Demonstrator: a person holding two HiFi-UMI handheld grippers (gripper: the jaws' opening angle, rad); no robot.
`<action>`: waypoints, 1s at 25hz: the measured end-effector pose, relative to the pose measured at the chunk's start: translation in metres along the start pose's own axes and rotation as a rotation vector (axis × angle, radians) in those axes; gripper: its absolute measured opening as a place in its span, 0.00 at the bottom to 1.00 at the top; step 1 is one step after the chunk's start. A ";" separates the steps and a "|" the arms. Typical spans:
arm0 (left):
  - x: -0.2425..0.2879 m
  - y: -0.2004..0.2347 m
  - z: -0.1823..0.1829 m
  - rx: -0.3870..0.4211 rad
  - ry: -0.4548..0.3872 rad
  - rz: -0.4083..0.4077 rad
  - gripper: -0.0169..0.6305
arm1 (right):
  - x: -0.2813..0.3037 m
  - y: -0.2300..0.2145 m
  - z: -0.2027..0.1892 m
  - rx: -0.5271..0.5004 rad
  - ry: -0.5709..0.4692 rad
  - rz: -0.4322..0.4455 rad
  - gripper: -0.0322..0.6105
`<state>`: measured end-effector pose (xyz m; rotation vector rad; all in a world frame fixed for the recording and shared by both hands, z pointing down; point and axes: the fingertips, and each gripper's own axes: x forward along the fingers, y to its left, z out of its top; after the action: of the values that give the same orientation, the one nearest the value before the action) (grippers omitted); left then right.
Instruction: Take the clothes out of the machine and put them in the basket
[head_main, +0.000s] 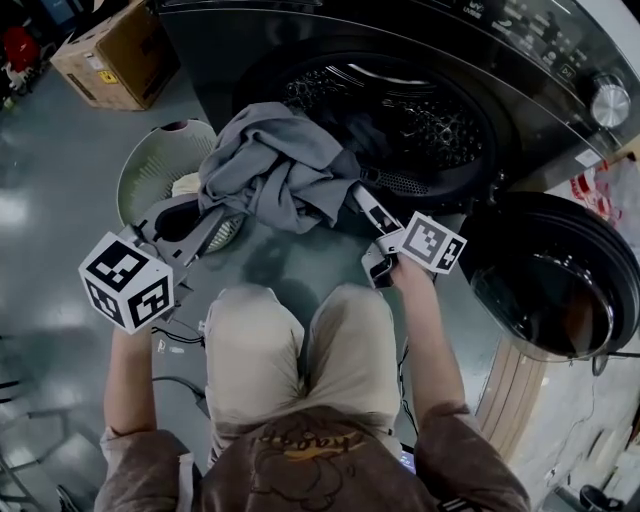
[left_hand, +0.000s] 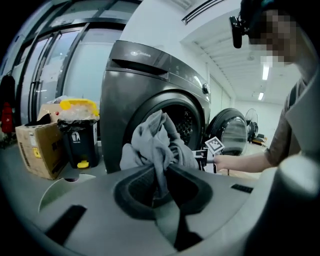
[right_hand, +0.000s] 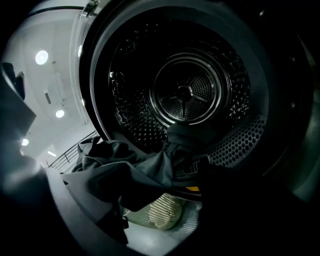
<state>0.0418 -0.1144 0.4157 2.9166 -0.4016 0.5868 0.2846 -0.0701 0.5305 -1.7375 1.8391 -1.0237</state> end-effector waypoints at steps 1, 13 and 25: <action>-0.005 0.002 -0.001 -0.008 -0.004 0.006 0.12 | 0.003 0.001 -0.001 0.009 0.002 0.005 0.74; -0.073 0.029 -0.021 -0.050 -0.002 0.106 0.12 | 0.064 0.020 -0.023 0.124 0.033 0.071 0.77; -0.106 0.046 -0.040 -0.092 0.020 0.152 0.12 | 0.116 0.014 -0.010 0.157 0.005 0.027 0.67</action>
<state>-0.0795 -0.1265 0.4143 2.8076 -0.6352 0.6003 0.2520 -0.1816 0.5485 -1.6157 1.7307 -1.1300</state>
